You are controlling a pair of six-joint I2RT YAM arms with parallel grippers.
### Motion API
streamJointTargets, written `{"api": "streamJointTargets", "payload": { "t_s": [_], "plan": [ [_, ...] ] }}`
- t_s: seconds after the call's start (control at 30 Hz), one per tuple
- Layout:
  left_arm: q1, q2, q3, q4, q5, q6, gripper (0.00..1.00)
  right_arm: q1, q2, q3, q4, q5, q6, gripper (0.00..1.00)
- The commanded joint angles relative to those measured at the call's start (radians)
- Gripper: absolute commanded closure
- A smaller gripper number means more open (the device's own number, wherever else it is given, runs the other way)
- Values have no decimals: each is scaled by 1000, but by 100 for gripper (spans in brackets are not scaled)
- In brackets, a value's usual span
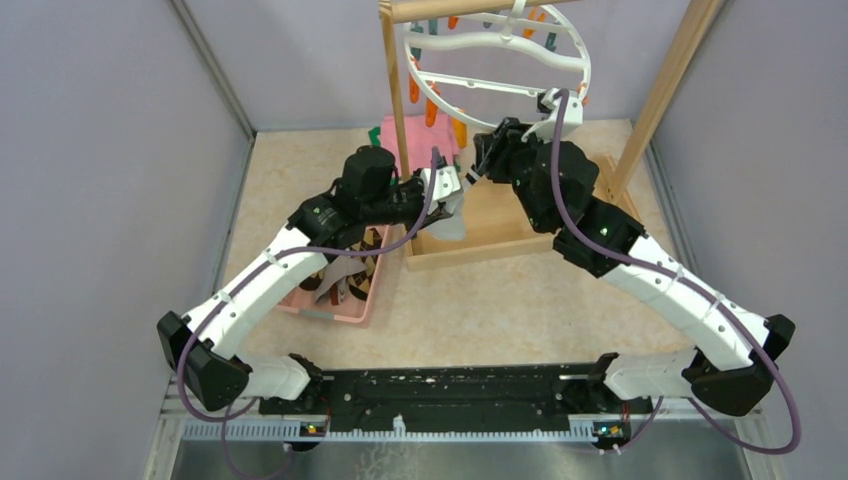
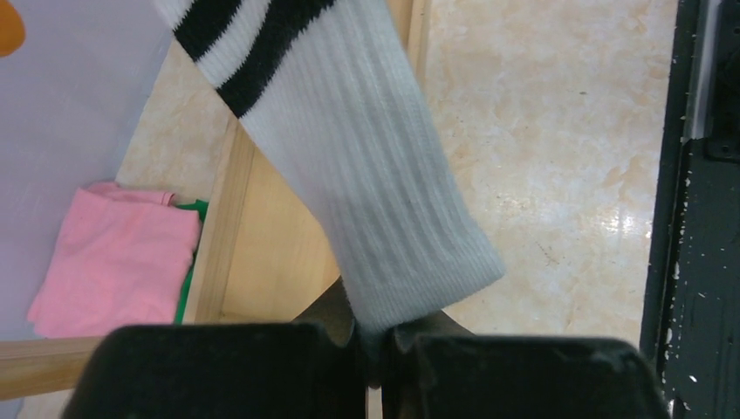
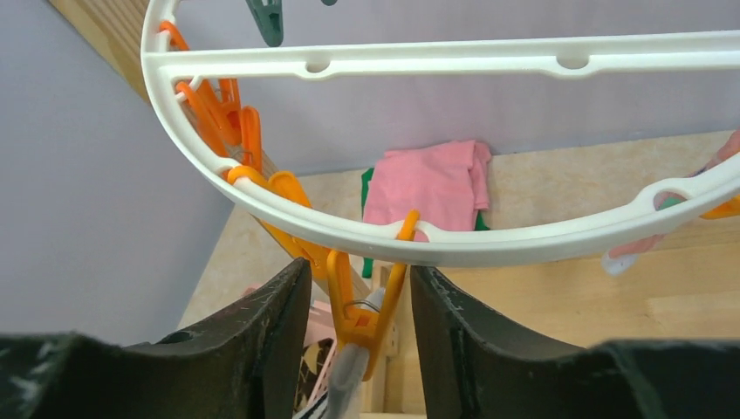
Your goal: Remove the socks clipped to the hanger
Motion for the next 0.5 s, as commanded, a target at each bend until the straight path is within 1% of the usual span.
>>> {"api": "streamJointTargets", "payload": {
  "t_s": [0.0, 0.07, 0.2, 0.23, 0.33, 0.47],
  "plan": [
    [-6, 9, -7, 63, -63, 30, 100, -12, -7, 53, 44, 18, -6, 59],
    [-7, 11, -10, 63, -83, 35, 100, -14, -5, 54, 46, 14, -3, 68],
    [-7, 9, -14, 64, -90, 34, 100, -25, 1, 58, 37, 4, 8, 98],
    [-7, 7, -15, 64, -94, 32, 100, -28, 1, 58, 34, 2, 12, 100],
    [-6, 0, -21, 50, -112, 37, 100, -34, 3, 53, 34, -8, 18, 100],
    [-1, -36, -46, -3, -188, 46, 100, -39, 5, 49, 31, -22, 22, 100]
  ]
}}
